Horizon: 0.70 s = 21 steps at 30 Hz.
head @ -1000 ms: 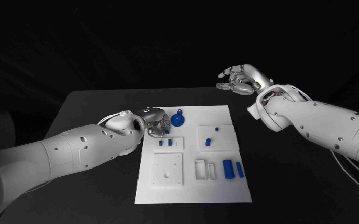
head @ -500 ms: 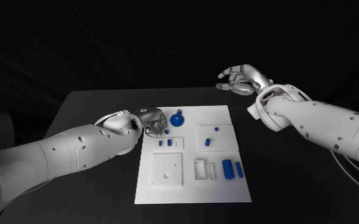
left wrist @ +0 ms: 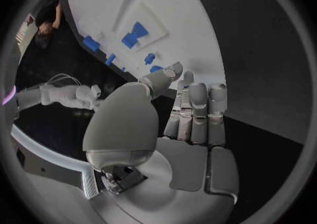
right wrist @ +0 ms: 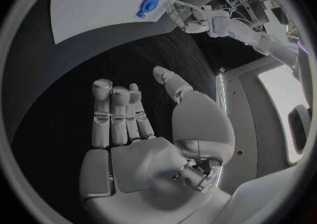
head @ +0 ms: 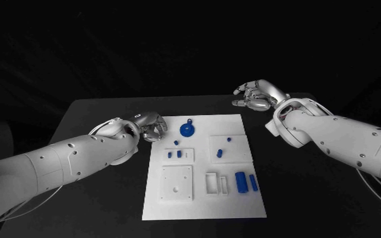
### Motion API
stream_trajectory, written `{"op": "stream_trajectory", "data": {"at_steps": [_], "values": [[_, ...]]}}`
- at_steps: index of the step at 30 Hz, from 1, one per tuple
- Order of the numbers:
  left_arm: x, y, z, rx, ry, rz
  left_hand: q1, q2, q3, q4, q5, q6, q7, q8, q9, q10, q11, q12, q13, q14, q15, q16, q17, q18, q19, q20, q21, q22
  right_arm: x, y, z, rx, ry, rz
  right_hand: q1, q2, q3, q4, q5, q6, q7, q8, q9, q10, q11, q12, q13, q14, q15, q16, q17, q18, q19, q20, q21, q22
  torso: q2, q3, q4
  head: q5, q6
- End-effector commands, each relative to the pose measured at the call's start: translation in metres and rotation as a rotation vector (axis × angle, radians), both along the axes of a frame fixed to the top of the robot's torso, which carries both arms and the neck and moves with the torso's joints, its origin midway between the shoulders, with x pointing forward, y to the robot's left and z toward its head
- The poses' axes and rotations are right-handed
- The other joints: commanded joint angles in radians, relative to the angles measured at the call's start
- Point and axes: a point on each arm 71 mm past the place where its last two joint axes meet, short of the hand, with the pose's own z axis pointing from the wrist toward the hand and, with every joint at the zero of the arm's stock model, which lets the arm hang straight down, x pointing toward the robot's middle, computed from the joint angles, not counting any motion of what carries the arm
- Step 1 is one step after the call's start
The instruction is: Assemble the parts on the task board
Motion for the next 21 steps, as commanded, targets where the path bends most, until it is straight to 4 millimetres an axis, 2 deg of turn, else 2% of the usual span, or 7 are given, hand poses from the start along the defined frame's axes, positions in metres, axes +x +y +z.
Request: {"op": "stream_trajectory", "data": {"at_steps": [1,3,4,6,8,15,21], "values": [[0.005,0.010,0.013,-0.446,0.094,0.143,-0.018,0.006,0.001,0.011,0.003,0.005,0.003,0.012,0.003,0.007,0.001,-0.002,0.004,-0.029,0.000,-0.044,-0.022,0.087,-0.034,0.004,-0.033,-0.015,-0.005,0.005,-0.012,-0.080,0.090,0.062,0.012,0.001,0.017,-0.018,-0.013,0.014,0.003,0.008,0.004,-0.013,0.000,-0.100,-0.078,-0.023,0.000,-0.044,-0.032,0.077,-0.025,0.021,-0.043,-0.020,0.000,0.0013,0.0012,-0.021,0.005],[0.004,0.012,0.018,-0.549,0.078,0.140,-0.033,0.013,-0.004,0.015,0.002,0.008,0.000,0.019,0.006,0.013,0.001,0.000,0.008,-0.048,0.001,-0.086,-0.042,0.075,-0.060,0.010,-0.065,-0.029,-0.007,0.006,-0.016,-0.127,0.101,0.086,0.023,0.007,0.035,-0.035,-0.030,0.018,0.006,0.013,0.007,-0.034,0.005,-0.219,-0.163,-0.025,0.003,-0.072,-0.052,0.080,-0.030,0.033,-0.070,-0.036,-0.001,0.0017,0.0015,-0.027,0.007],[0.003,0.012,0.021,-0.581,0.063,0.116,-0.042,0.018,-0.007,0.021,0.002,0.009,0.000,0.021,0.006,0.018,0.001,0.003,0.011,-0.053,0.001,-0.096,-0.047,0.072,-0.065,0.011,-0.071,-0.032,-0.009,0.005,-0.018,-0.162,0.105,0.100,0.023,0.010,0.038,-0.040,-0.034,0.017,0.007,0.015,0.009,0.004,0.006,-0.284,-0.223,-0.016,0.007,-0.078,-0.060,0.074,-0.020,0.031,-0.080,-0.043,-0.001,0.0009,0.0023,-0.031,0.009],[0.000,0.011,0.025,-0.633,0.053,0.080,-0.058,0.024,-0.019,0.024,0.003,0.015,-0.005,0.029,0.010,0.044,-0.010,0.018,0.020,-0.058,-0.008,-0.113,-0.054,0.064,-0.078,0.011,-0.086,-0.037,-0.015,0.004,-0.026,-0.239,0.110,0.127,0.048,0.006,0.055,-0.049,-0.043,0.027,0.016,0.023,0.014,-0.038,0.019,-0.454,-0.344,0.016,0.014,-0.065,-0.059,0.081,0.014,0.026,-0.073,-0.042,-0.002,0.0010,0.0024,-0.037,0.013],[-0.003,0.013,0.027,-0.690,0.074,0.085,-0.068,0.029,-0.023,0.022,0.002,0.016,-0.007,0.033,0.011,0.048,-0.008,0.019,0.023,-0.081,-0.005,-0.144,-0.067,0.054,-0.101,0.014,-0.108,-0.045,-0.018,0.006,-0.029,-0.297,0.097,0.147,0.069,0.002,0.064,-0.054,-0.053,0.033,0.014,0.032,0.019,0.035,0.019,-0.569,-0.447,0.037,0.011,-0.066,-0.067,0.081,0.036,0.016,-0.075,-0.042,-0.003,0.0005,0.0030,-0.041,0.016],[-0.010,0.013,0.034,-0.800,0.121,0.063,-0.075,0.045,-0.002,0.004,0.005,0.001,-0.003,0.039,0.016,0.009,0.022,-0.009,0.017,-0.199,0.062,-0.354,-0.155,0.003,-0.222,0.053,-0.243,-0.102,-0.028,0.013,-0.043,-0.493,0.042,0.191,0.114,-0.006,0.074,-0.048,-0.101,0.054,0.007,0.048,0.028,0.088,0.028,-0.747,-0.579,0.117,0.022,-0.035,-0.065,0.081,0.116,-0.007,-0.048,-0.030,-0.004,0.0010,0.0022,-0.052,0.023],[-0.016,0.009,0.035,-0.864,0.147,0.059,-0.079,0.048,-0.003,-0.004,0.006,-0.011,0.002,0.045,0.020,-0.001,0.030,-0.029,0.009,-0.197,0.099,-0.494,-0.196,0.008,-0.245,0.090,-0.305,-0.130,-0.035,0.023,-0.057,-0.606,0.000,0.191,0.123,-0.040,0.128,-0.020,-0.180,0.073,0.000,0.055,0.028,0.148,0.028,-0.838,-0.641,0.154,0.021,-0.030,-0.070,0.081,0.163,-0.017,-0.045,-0.032,-0.002,-0.0008,0.0031,-0.055,0.028]]}}
